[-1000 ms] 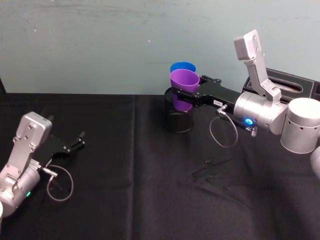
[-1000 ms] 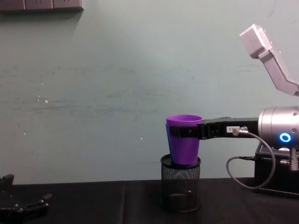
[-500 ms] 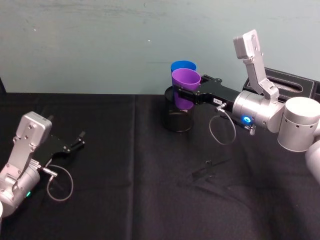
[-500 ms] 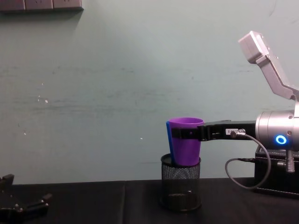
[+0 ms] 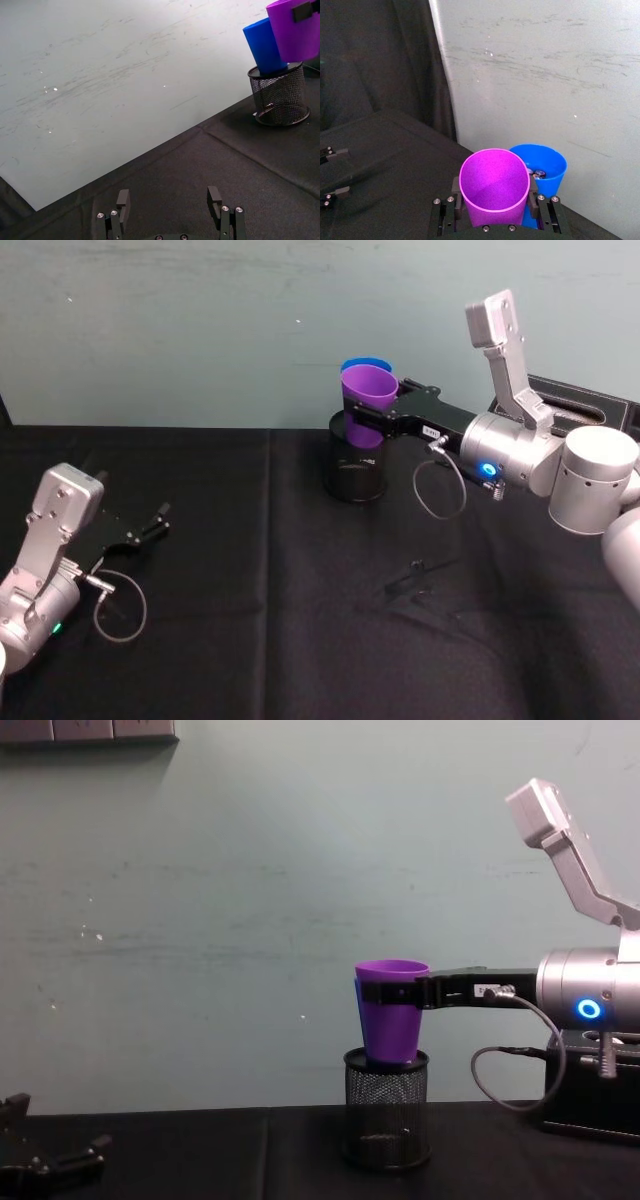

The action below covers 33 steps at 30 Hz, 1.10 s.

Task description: Pick up one cup with a gripper and tap it against the other cup.

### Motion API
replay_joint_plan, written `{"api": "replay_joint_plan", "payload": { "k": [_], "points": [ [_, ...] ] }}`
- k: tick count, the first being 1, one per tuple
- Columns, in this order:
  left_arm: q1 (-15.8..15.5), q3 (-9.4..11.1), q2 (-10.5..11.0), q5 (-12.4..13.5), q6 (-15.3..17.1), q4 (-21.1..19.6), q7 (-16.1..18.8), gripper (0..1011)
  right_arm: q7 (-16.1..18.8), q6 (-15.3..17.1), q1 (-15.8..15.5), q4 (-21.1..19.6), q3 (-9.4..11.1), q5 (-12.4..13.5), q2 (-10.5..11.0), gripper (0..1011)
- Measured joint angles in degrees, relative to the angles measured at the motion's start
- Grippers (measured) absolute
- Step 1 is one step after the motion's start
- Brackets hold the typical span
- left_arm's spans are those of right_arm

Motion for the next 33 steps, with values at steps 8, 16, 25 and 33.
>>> {"api": "replay_joint_plan", "payload": {
  "k": [8,16,25,33],
  "points": [
    [0.00,0.00,0.00,0.00,0.00,0.00,0.00,1011,0.10,0.02,0.05,0.07,0.09,-0.05,-0.07,735],
    [0.00,0.00,0.00,0.00,0.00,0.00,0.00,1011,0.09,0.02,0.05,0.09,0.07,-0.04,-0.04,736],
    [0.00,0.00,0.00,0.00,0.00,0.00,0.00,1011,0.08,-0.01,0.03,0.09,0.02,-0.02,-0.04,736],
    [0.00,0.00,0.00,0.00,0.00,0.00,0.00,1012,0.06,-0.02,0.03,0.09,0.00,0.00,-0.04,735]
  ]
}}
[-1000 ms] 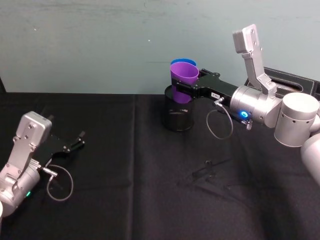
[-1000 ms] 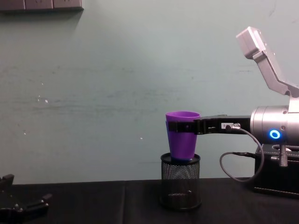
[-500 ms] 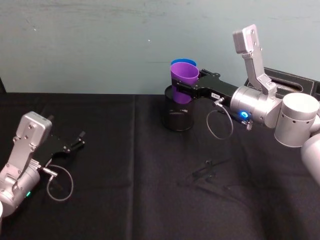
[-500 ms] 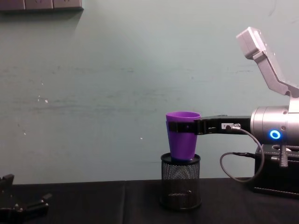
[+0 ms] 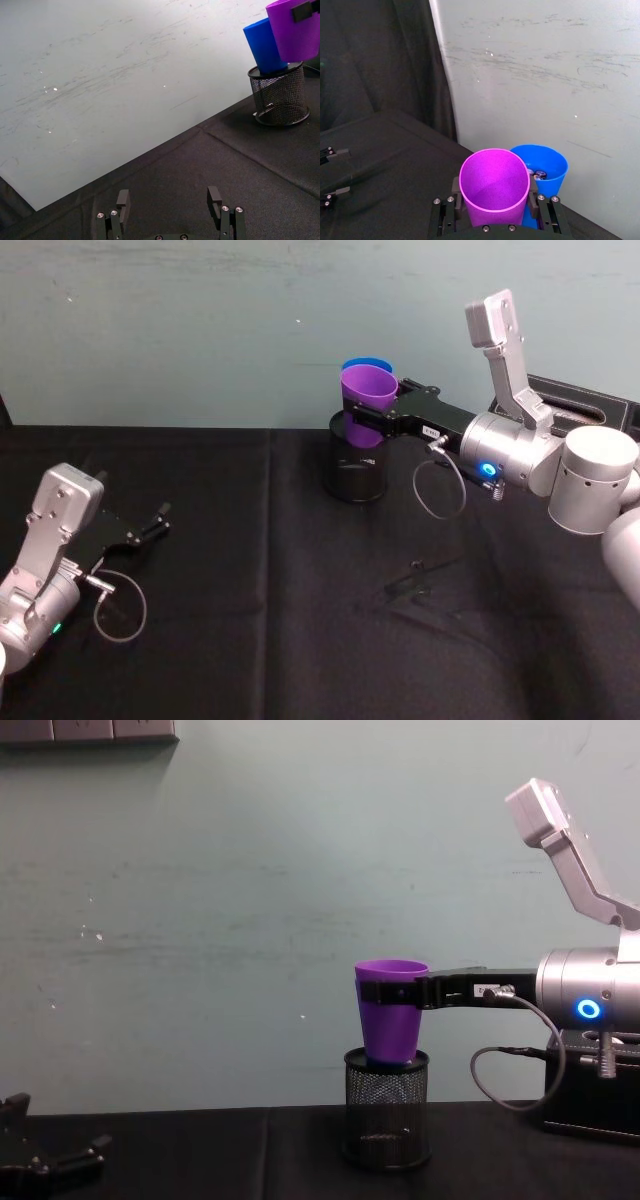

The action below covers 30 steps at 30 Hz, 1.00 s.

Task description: Pick up one cup with a gripper and tap it against the other cup.

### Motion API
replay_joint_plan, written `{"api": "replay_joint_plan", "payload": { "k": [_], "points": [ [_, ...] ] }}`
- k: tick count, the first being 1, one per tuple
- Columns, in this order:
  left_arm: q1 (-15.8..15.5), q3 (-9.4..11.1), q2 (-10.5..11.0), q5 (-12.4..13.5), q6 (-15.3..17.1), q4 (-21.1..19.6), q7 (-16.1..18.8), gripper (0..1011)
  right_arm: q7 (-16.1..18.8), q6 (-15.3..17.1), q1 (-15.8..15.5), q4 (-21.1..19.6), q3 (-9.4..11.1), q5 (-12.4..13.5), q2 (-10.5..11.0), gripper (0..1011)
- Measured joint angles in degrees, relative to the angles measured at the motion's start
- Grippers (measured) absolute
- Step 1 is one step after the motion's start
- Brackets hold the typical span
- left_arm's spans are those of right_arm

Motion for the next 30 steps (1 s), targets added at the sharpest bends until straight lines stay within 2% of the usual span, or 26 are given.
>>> {"api": "replay_joint_plan", "payload": {
  "k": [30],
  "points": [
    [0.00,0.00,0.00,0.00,0.00,0.00,0.00,1011,-0.03,0.00,0.00,0.00,0.00,0.03,0.00,736]
  ]
}}
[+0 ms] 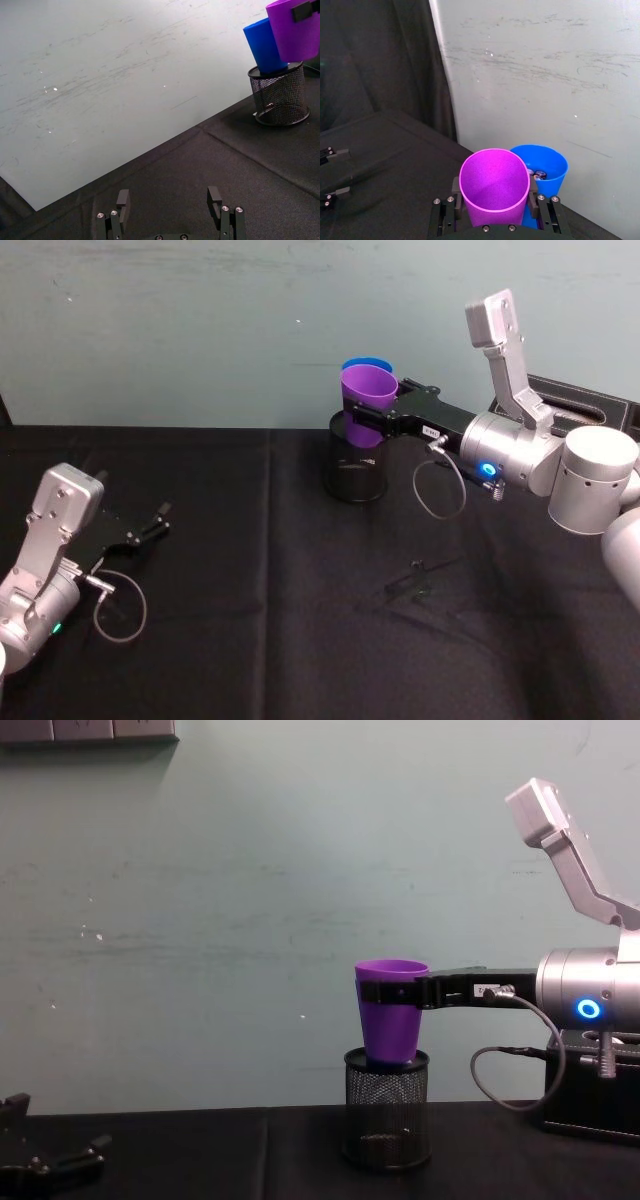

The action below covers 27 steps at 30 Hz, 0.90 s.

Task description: Pick up one cup with a gripper and tap it against the other cup.

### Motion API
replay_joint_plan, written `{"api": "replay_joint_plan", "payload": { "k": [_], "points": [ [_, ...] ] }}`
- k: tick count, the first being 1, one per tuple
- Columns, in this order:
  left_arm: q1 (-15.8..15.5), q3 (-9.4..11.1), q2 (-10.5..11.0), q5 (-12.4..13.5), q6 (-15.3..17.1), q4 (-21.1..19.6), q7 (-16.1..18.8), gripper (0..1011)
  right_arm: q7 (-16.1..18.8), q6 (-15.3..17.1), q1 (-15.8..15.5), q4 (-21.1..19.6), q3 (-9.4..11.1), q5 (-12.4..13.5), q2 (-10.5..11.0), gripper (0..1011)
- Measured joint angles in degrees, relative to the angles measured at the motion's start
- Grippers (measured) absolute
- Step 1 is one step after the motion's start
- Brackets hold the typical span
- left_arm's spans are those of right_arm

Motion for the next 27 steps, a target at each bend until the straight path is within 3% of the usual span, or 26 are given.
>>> {"api": "replay_joint_plan", "payload": {
  "k": [21,27],
  "points": [
    [0.00,0.00,0.00,0.00,0.00,0.00,0.00,1011,0.14,0.15,-0.11,-0.18,0.14,0.05,0.06,736],
    [0.00,0.00,0.00,0.00,0.00,0.00,0.00,1011,2.34,2.03,-2.10,-3.45,0.36,1.12,1.66,735]
  ]
}}
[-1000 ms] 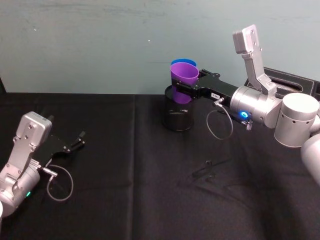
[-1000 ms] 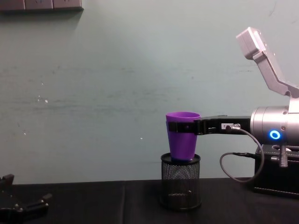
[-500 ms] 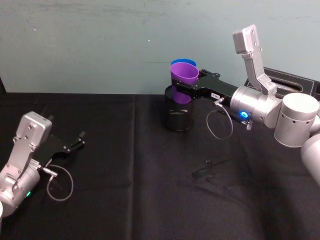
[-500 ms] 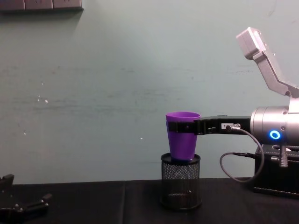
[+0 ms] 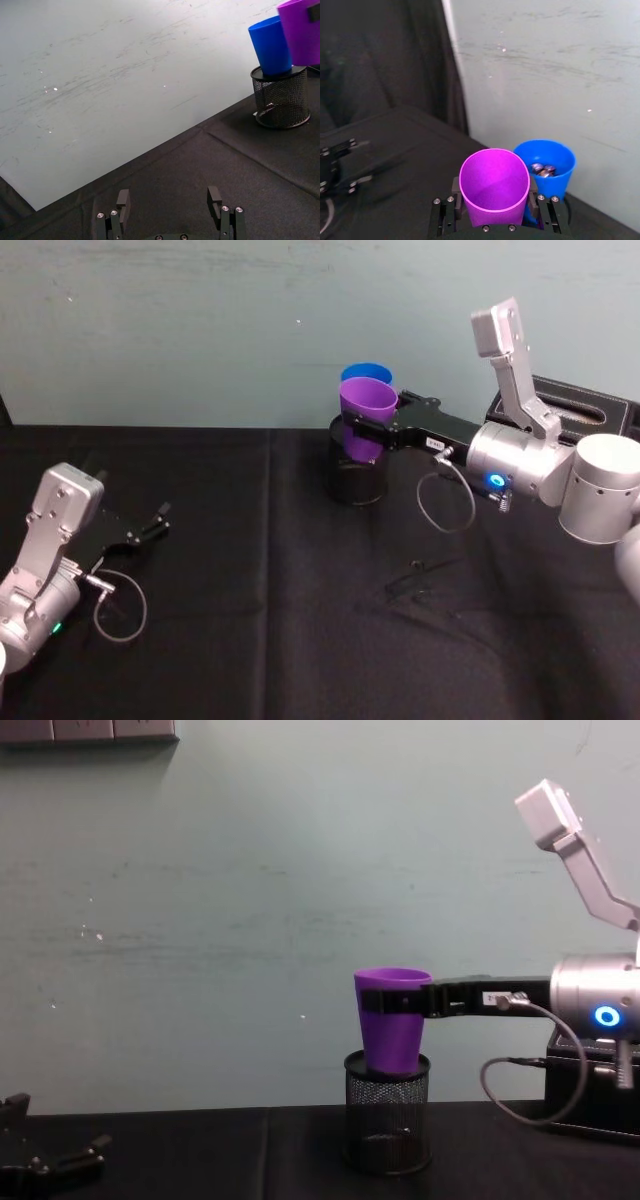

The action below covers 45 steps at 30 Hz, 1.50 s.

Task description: Pick up one cup with a gripper and tap it against the other cup.

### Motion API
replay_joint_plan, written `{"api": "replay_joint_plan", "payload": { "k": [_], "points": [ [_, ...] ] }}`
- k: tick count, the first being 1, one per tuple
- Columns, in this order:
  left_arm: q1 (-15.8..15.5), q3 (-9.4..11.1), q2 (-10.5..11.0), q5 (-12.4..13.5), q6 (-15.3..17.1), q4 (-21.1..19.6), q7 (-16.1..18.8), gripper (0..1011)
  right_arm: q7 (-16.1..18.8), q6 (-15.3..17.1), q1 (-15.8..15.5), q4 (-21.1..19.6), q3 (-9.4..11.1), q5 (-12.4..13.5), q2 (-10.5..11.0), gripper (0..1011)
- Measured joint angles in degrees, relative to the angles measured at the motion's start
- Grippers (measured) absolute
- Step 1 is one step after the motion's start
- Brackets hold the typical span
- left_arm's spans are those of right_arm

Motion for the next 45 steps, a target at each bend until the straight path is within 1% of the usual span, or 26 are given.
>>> {"api": "replay_joint_plan", "payload": {
  "k": [3,5,6,7,9,10,13,14,19,29,38,45],
  "points": [
    [0.00,0.00,0.00,0.00,0.00,0.00,0.00,1012,1.13,1.61,-1.92,-3.70,-0.16,0.83,1.89,736],
    [0.00,0.00,0.00,0.00,0.00,0.00,0.00,1011,1.58,2.15,-2.69,-5.35,-0.25,1.26,2.77,735],
    [0.00,0.00,0.00,0.00,0.00,0.00,0.00,1011,1.58,2.15,-2.69,-5.35,-0.25,1.26,2.77,735],
    [0.00,0.00,0.00,0.00,0.00,0.00,0.00,1011,2.37,2.65,-3.82,-7.72,-0.46,1.84,4.25,736],
    [0.00,0.00,0.00,0.00,0.00,0.00,0.00,1012,2.82,2.89,-4.48,-9.14,-0.56,2.15,5.15,736],
    [0.00,0.00,0.00,0.00,0.00,0.00,0.00,1011,3.30,3.13,-5.25,-10.76,-0.65,2.54,6.09,736],
    [0.00,0.00,0.00,0.00,0.00,0.00,0.00,1011,3.88,3.35,-6.36,-13.01,-0.70,3.20,7.47,736],
    [0.00,0.00,0.00,0.00,0.00,0.00,0.00,1011,4.20,3.47,-7.05,-14.31,-0.74,3.64,8.26,736],
    [0.00,0.00,0.00,0.00,0.00,0.00,0.00,1011,4.66,3.75,-8.77,-17.94,-1.02,4.68,10.41,736],
    [0.00,0.00,0.00,0.00,0.00,0.00,0.00,1011,4.65,3.80,-10.49,-21.35,-2.05,6.05,12.73,736],
    [0.00,0.00,0.00,0.00,0.00,0.00,0.00,1011,3.49,3.67,-11.30,-22.77,-2.89,6.90,14.16,736],
    [0.00,0.00,0.00,0.00,0.00,0.00,0.00,1011,3.01,3.33,-11.91,-23.50,-3.34,7.59,14.86,736]
  ]
}}
